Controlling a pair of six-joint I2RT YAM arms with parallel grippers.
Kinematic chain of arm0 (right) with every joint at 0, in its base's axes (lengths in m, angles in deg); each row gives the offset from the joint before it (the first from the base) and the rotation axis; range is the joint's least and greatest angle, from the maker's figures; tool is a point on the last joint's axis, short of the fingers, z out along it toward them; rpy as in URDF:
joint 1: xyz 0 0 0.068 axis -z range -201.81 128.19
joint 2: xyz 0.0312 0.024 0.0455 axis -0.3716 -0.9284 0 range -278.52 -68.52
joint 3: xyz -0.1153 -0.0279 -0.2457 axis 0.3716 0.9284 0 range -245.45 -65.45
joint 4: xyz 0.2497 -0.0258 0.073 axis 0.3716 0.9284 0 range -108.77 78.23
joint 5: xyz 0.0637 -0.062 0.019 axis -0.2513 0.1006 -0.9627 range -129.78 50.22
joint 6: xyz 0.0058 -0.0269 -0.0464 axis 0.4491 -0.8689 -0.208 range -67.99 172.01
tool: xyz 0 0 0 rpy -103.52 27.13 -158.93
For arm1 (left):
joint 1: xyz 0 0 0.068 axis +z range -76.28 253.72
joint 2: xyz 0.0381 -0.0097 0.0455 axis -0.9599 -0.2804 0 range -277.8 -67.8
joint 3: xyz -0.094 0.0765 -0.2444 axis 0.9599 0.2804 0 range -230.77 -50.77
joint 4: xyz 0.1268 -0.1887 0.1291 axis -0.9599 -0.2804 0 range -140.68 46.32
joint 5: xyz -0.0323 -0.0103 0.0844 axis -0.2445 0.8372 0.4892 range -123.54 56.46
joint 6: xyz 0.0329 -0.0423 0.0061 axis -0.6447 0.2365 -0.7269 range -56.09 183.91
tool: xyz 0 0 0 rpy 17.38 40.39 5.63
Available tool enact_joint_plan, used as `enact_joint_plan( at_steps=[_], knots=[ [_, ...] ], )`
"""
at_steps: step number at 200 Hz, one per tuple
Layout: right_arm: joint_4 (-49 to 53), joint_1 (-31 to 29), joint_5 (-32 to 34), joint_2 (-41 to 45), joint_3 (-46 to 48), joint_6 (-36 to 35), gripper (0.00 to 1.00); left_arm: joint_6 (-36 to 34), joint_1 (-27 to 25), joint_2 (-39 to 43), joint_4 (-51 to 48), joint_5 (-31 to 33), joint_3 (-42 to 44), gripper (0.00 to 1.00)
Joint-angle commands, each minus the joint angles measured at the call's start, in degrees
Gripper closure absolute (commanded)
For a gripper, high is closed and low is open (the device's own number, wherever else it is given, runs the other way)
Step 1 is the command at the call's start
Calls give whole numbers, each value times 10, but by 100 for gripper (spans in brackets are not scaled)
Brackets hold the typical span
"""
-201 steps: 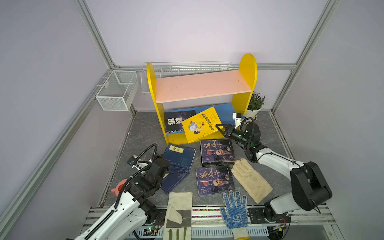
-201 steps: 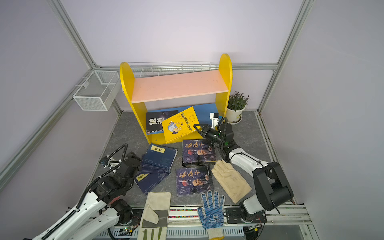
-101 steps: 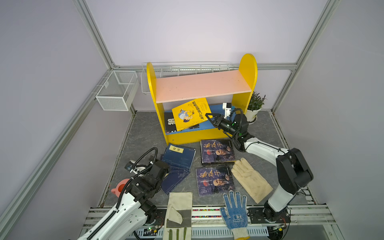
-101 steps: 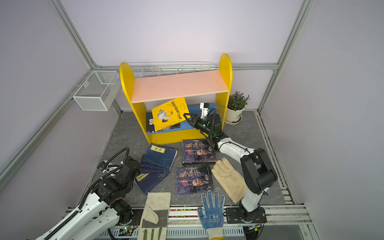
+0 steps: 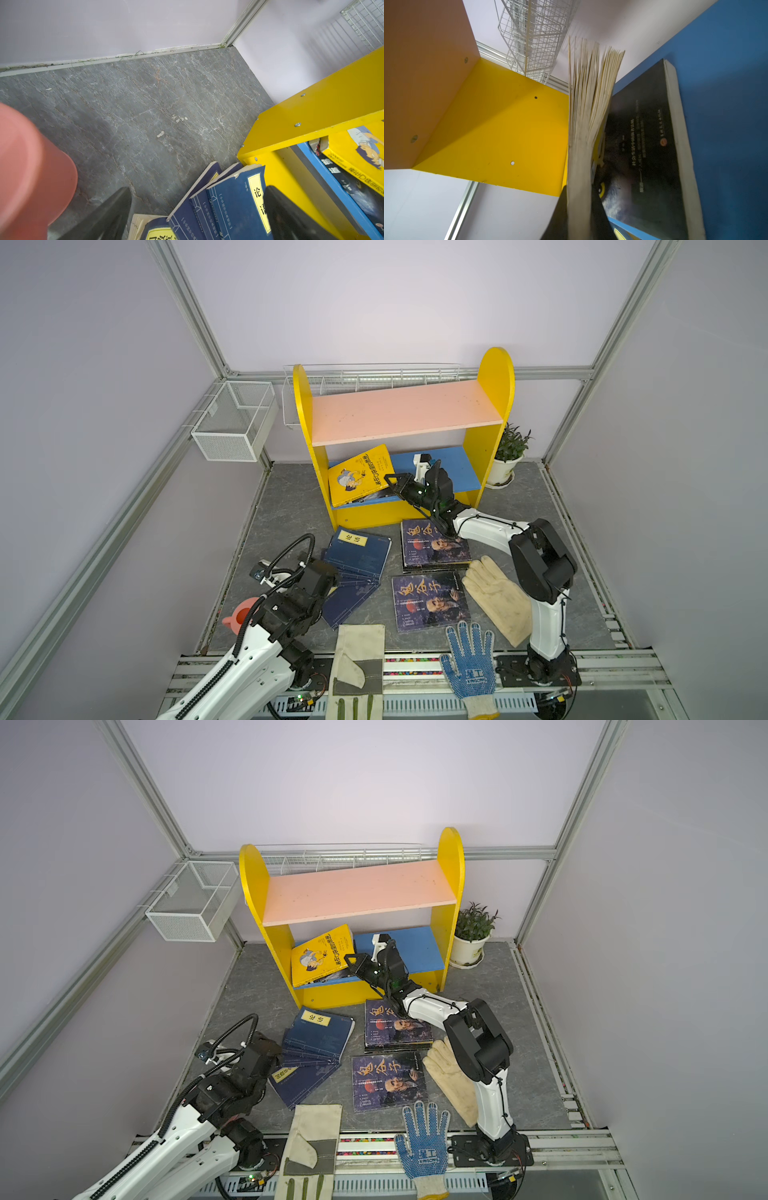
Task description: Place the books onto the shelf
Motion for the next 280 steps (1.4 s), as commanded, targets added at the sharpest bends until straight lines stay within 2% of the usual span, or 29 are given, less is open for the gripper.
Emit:
enact_joint_plan(
  at_steps=[1, 102, 116, 151, 178, 211, 227, 250, 280],
  knots=[
    [-13, -6, 28, -10, -11, 11, 94, 0, 3, -3, -7, -1, 4, 1],
    [3, -16, 25, -35, -17, 44, 91, 1, 3, 8, -5, -20, 12, 1],
    [67, -21, 35, -26, -31, 9, 86, 1, 3, 7, -7, -21, 10, 1],
    [300, -37, 94, -4, -104, -115, 60, 1, 3, 1, 3, -23, 12, 1],
    [444, -41, 125, -21, -180, -181, 47, -4, 3, -7, 15, -27, 11, 1],
    [487, -42, 169, -27, -204, -230, 37, -10, 3, -15, 19, -32, 7, 1],
    [533, -41, 180, -44, -253, -272, 33, -12, 3, -15, 19, -32, 6, 1],
    [578, -41, 191, -65, -308, -324, 32, -13, 3, -14, 19, -32, 7, 1],
    [565, -41, 186, -52, -289, -365, 32, -22, 3, -15, 26, -34, 7, 1]
  ],
)
